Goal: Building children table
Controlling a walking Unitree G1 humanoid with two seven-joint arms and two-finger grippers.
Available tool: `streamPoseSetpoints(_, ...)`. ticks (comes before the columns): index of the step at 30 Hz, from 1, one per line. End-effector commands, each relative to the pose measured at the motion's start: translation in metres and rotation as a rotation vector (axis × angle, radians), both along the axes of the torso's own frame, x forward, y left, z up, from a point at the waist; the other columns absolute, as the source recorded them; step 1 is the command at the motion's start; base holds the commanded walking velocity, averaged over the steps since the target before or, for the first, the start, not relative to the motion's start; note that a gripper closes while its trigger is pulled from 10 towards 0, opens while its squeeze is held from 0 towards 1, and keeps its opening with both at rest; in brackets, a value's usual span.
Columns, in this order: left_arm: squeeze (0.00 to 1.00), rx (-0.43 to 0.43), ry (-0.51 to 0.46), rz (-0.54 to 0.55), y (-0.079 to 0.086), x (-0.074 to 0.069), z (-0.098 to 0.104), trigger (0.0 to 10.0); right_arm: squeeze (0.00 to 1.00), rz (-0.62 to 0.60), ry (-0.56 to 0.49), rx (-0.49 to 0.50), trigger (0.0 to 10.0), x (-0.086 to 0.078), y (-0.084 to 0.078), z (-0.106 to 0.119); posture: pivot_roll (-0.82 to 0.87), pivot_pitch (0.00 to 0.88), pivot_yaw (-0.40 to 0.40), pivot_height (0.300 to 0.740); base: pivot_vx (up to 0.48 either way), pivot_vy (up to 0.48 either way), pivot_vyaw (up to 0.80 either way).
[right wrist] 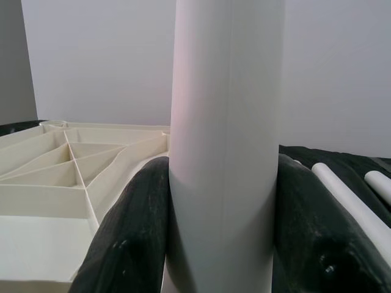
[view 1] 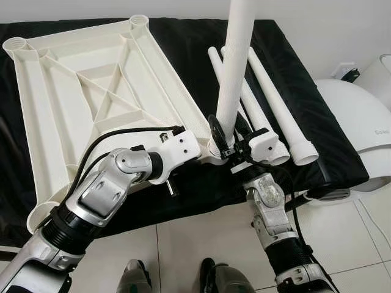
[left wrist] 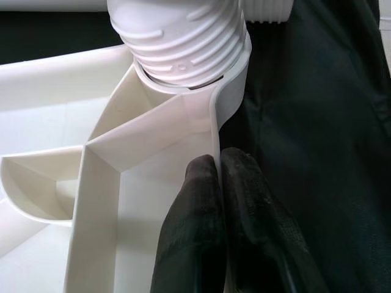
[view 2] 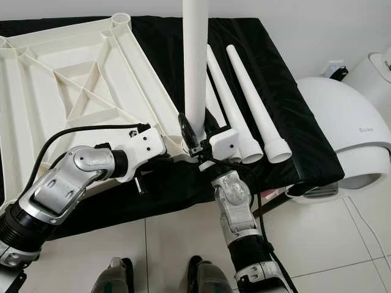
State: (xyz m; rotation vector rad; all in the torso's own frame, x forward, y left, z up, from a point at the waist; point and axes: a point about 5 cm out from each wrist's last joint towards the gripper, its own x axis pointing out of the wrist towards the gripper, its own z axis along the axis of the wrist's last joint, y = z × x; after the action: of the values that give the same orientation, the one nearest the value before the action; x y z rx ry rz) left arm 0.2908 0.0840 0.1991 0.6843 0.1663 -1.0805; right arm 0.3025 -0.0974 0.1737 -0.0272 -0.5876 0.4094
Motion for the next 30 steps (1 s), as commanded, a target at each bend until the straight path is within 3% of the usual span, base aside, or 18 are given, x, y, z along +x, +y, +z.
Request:
streamPoseSetpoints(1, 0.0, 0.017, -0.05, -0.006, 0.009, 0.0, 0.013, 10.0, 0.0, -0.225, 0.257, 0.013, 10.0, -0.006, -0.054, -0.056, 0.08, 0.233, -0.036, 0.74, 0.0, 0.0, 0.0)
streamPoseSetpoints(8, 0.0, 0.018, -0.049, -0.008, 0.009, 0.0, 0.014, 10.0, 0.0, -0.152, 0.221, -0.012, 10.0, -0.014, -0.051, -0.063, 0.08, 0.234, -0.033, 0.74, 0.0, 0.0, 0.0)
streamPoseSetpoints(17, 0.0, 0.022, -0.047, -0.009, 0.01, 0.0, 0.014, 10.0, 0.0, -0.158, 0.192, -0.081, 10.0, -0.021, -0.053, -0.073, 0.09, 0.23, -0.031, 0.74, 0.0, 0.0, 0.0)
streamPoseSetpoints(30, 0.0, 0.026, -0.048, -0.016, 0.01, 0.0, 0.015, 10.0, 0.0, -0.151, 0.192, 0.004, 10.0, -0.012, -0.052, -0.066, 0.09, 0.22, -0.026, 0.74, 0.0, 0.0, 0.0)
